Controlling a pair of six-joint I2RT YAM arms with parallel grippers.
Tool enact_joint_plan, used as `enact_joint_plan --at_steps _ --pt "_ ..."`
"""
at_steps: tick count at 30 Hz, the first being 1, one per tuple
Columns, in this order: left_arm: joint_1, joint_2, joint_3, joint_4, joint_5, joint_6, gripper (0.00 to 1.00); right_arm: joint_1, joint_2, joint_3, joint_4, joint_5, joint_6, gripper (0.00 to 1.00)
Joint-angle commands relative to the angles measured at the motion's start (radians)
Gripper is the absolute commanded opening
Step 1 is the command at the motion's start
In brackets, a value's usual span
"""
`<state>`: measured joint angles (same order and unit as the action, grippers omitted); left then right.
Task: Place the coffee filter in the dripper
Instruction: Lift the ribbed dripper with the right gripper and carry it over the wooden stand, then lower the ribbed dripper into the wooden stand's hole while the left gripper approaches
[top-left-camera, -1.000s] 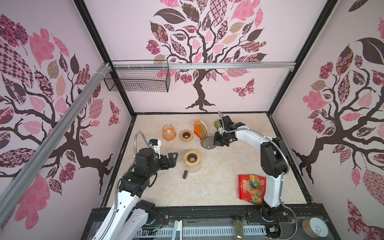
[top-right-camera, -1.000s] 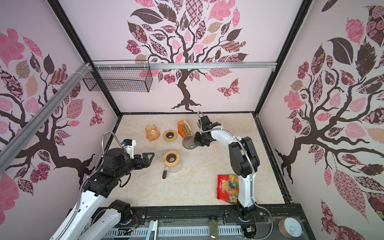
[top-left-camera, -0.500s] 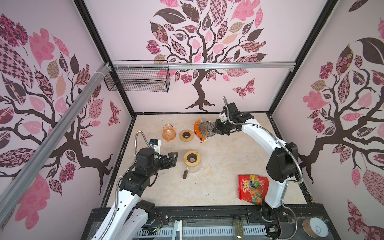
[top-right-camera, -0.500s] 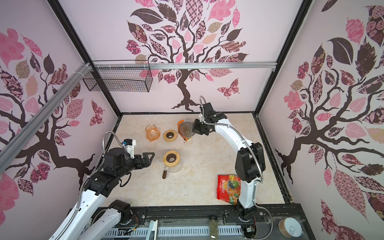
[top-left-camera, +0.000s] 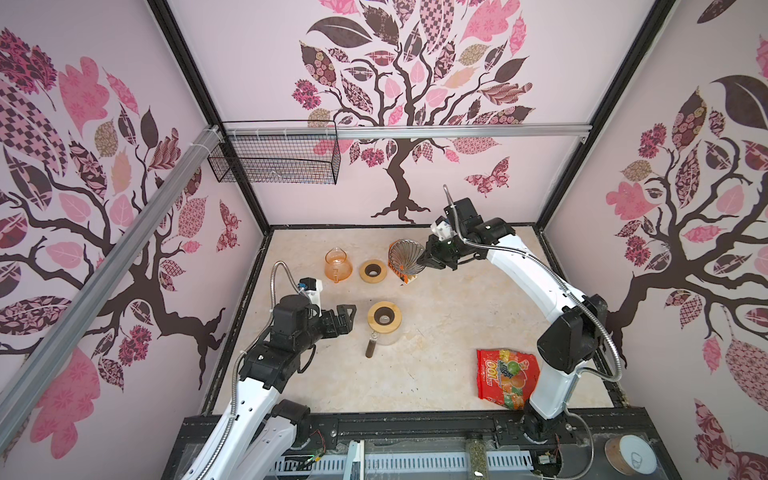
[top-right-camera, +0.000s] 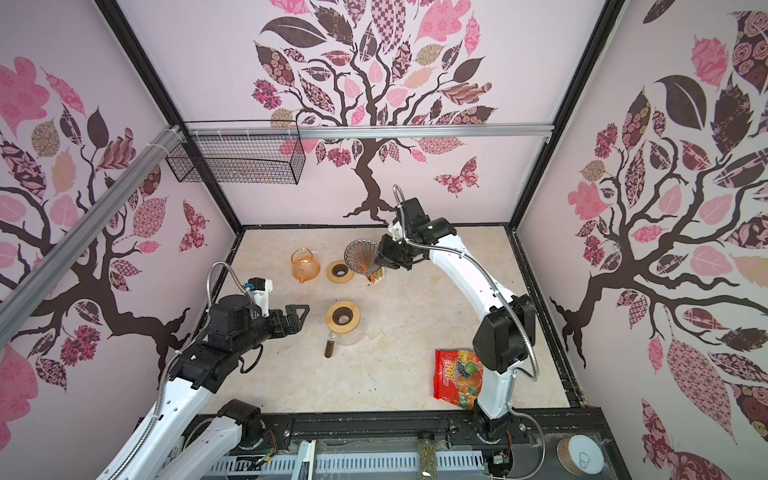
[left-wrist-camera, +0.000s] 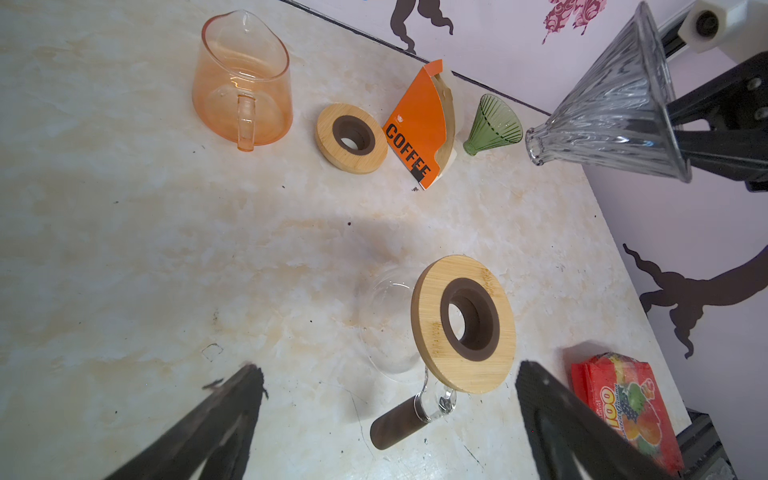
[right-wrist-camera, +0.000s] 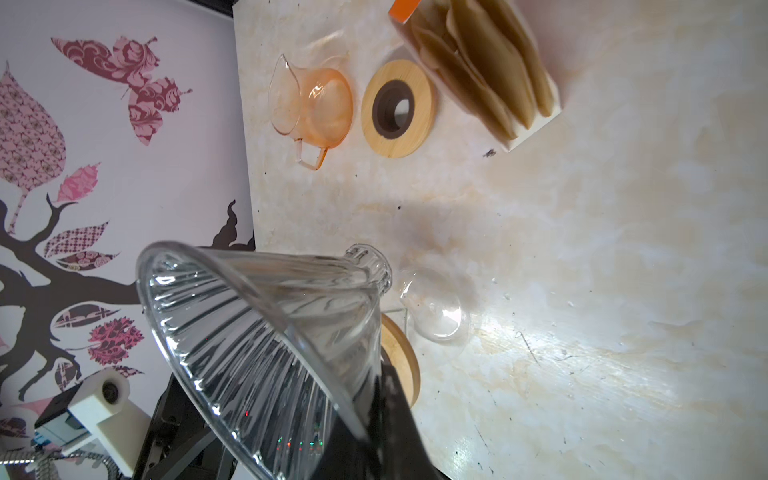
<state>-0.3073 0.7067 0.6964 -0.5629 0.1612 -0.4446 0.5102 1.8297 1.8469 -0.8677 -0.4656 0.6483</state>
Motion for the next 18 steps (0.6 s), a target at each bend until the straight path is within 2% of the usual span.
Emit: enact_joint_plan --at_steps 1,4,8,18 --pt "-0.001 -0.001 0.001 0.015 0.031 0.01 0.98 0.071 -0.058 0.029 -0.06 -0.021 -0.023 0.02" --pt "-0.001 -0.001 0.012 0.032 0.12 0.014 0.98 0.118 -0.069 -0.02 -0.04 -0.026 -0.011 0.02" --pt "-0.001 -0.009 0.01 0.097 0.328 0.039 0.98 0.174 -0.09 -0.12 0.006 -0.044 0.021 0.02" --pt "-0.001 -0.044 0.023 0.129 0.487 0.064 0.98 0.191 -0.084 -0.161 0.008 -0.047 0.025 0.01"
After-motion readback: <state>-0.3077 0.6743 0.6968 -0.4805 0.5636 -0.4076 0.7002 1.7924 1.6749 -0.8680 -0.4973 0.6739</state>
